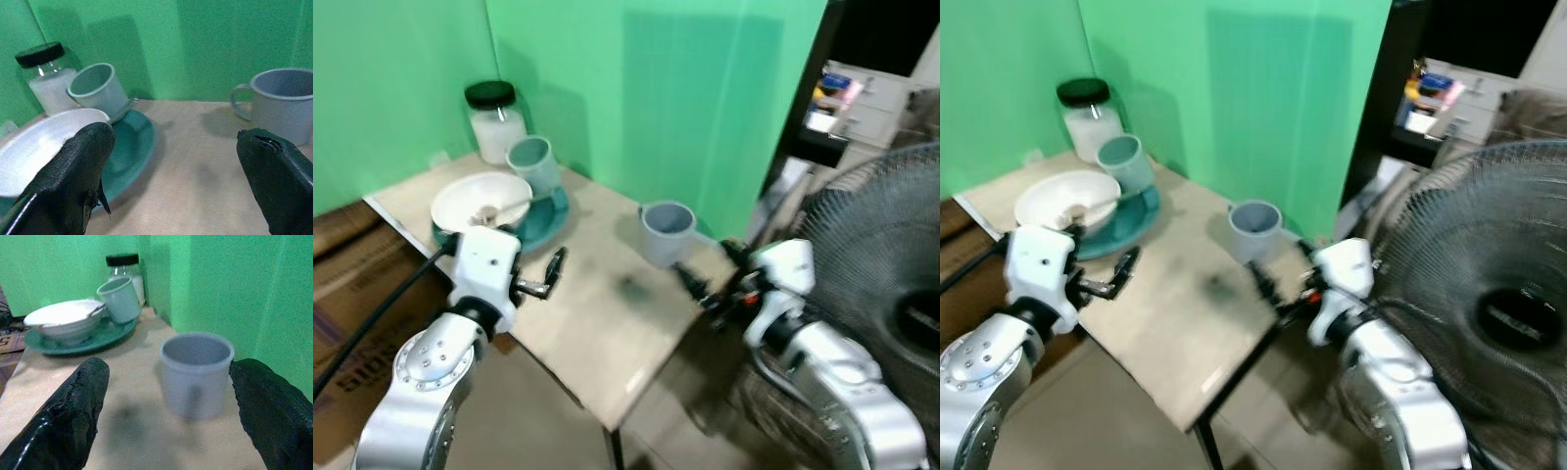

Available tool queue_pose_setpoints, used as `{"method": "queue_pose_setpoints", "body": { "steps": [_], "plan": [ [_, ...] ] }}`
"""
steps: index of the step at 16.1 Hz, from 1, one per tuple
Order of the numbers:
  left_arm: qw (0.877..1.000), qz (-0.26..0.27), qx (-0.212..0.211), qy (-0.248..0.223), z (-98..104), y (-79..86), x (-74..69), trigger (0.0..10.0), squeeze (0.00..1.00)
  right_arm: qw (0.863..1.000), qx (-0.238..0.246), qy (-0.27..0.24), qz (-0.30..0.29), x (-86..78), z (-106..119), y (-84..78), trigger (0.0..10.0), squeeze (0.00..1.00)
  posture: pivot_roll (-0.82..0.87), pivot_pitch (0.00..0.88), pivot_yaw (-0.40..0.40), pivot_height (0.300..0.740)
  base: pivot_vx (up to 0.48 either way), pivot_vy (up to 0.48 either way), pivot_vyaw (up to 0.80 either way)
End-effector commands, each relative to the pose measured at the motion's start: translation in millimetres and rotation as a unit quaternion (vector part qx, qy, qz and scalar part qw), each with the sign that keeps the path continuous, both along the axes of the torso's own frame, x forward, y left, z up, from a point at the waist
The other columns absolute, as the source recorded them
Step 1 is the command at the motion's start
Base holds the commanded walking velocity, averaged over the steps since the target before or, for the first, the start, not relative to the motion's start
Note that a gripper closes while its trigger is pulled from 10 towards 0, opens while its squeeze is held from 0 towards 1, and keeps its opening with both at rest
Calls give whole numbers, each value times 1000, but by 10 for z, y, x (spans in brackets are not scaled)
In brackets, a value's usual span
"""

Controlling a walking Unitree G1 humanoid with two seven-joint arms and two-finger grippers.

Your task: Setting the table

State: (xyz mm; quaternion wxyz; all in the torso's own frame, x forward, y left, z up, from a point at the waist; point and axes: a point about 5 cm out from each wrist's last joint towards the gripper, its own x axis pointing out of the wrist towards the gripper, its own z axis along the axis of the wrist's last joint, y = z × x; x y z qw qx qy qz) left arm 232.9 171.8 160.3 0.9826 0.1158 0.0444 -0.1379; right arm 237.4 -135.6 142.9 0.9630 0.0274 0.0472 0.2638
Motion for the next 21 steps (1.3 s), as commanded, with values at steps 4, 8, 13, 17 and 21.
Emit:
{"method": "queue_pose_setpoints", "body": {
  "steps": [4, 8, 13, 17, 21],
  "plan": [
    [997, -59, 32, 42, -75, 30, 0, 10000, 0, 998, -40, -19, 36, 213, 112, 44, 10000, 1000, 131, 0, 33, 740, 0, 0, 0],
    [985, -132, 56, 92, -174, 53, -56, 10000, 0, 980, -152, -36, 123, 540, 183, 159, 10000, 1000, 122, 0, 40, 740, 0, 0, 0],
    [979, -173, 51, 94, -131, 50, -71, 10000, 0, 949, -263, 17, 172, 759, 35, 262, 10000, 0, 132, 0, 25, 740, 0, 0, 0],
    [973, -205, 36, 101, -122, 10, -114, 10000, 0, 948, -274, 33, 155, 834, -3, 255, 0, 0, 130, 0, 26, 740, 0, 0, 0],
    [964, -235, 21, 122, -140, -1, -141, 10000, 0, 949, -275, 34, 150, 860, -1, 266, 0, 0, 122, 0, 34, 740, 0, 0, 0]
  ]
}}
